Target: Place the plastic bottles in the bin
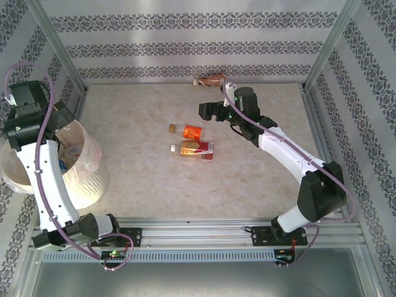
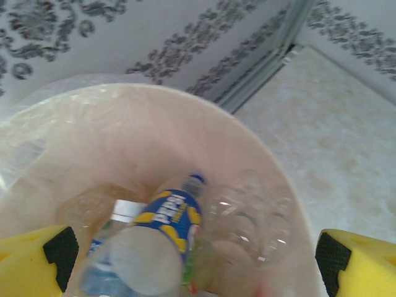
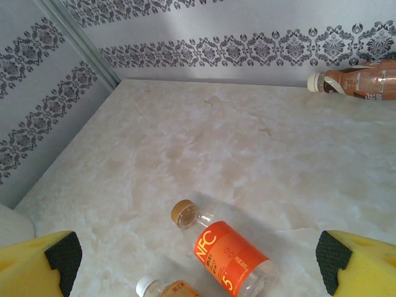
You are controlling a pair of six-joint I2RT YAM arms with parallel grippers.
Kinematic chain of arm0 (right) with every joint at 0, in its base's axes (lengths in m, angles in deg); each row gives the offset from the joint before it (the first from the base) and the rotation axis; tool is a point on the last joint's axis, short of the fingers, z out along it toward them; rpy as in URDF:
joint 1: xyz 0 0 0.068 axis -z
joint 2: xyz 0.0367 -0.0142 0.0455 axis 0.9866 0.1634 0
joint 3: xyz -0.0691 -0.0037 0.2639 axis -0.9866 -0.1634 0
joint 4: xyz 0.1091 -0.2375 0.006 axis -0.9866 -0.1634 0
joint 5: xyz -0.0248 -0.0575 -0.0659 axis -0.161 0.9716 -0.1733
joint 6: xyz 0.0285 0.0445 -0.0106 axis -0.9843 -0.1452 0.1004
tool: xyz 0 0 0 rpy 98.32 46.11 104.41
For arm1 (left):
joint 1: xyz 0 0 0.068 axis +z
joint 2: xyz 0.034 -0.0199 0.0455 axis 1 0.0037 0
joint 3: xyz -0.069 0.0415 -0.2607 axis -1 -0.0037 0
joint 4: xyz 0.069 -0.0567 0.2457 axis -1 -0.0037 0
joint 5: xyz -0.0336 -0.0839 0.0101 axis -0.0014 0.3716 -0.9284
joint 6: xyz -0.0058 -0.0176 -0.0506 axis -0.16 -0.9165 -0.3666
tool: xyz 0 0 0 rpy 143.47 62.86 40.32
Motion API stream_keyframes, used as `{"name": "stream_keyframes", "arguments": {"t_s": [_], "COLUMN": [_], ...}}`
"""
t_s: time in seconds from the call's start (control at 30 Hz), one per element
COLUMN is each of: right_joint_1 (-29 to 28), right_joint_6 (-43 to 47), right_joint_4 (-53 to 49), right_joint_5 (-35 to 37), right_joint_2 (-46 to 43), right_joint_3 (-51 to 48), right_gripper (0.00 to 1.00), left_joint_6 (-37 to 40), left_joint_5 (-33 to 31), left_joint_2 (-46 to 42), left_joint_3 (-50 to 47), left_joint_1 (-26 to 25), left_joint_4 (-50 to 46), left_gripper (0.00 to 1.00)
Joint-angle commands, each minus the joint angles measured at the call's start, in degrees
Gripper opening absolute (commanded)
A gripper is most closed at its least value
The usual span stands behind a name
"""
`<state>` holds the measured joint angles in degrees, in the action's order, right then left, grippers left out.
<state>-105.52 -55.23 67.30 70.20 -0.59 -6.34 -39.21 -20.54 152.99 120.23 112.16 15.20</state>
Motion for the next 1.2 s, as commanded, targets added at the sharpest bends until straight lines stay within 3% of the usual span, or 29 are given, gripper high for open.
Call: {"name": "stream_keyframes", "arguments": {"t_s": [0.0, 0.27, 0.73, 0.93, 1.17], "right_joint_1": [-0.56, -1.17, -2.87, -3.60, -6.39], "right_joint_6": [2.33, 14.75, 36.06, 42.87, 52.26], "right_joint_4": [-1.11, -4.50, -22.17, -24.27, -25.19], "right_joint_5": [1.04, -3.40, -4.63, -3.09, 0.51], "right_joint_2": [0.32, -1.02, 3.83, 8.40, 13.76], "right_joint_3": [-0.06, -3.92, -3.25, -1.25, 0.68], "right_gripper": [0.98, 0.98, 0.98, 0.98, 0.98], "left_joint_6": [-2.78, -5.54, -14.42, -17.90, -24.04], "left_joint_5": [3.40, 6.34, 25.09, 23.62, 23.42], "left_joint_2": [-0.60, 0.50, 1.62, 5.28, 8.36], "left_joint_3": [1.02, 0.46, -12.08, -15.77, -20.66], "left_joint_1": [-3.76, -16.88, -27.74, -35.30, -36.15], "left_joint_4": [3.26, 8.46, 31.27, 39.40, 45.04], "left_gripper": [1.00, 1.00, 1.00, 1.00, 1.00]}}
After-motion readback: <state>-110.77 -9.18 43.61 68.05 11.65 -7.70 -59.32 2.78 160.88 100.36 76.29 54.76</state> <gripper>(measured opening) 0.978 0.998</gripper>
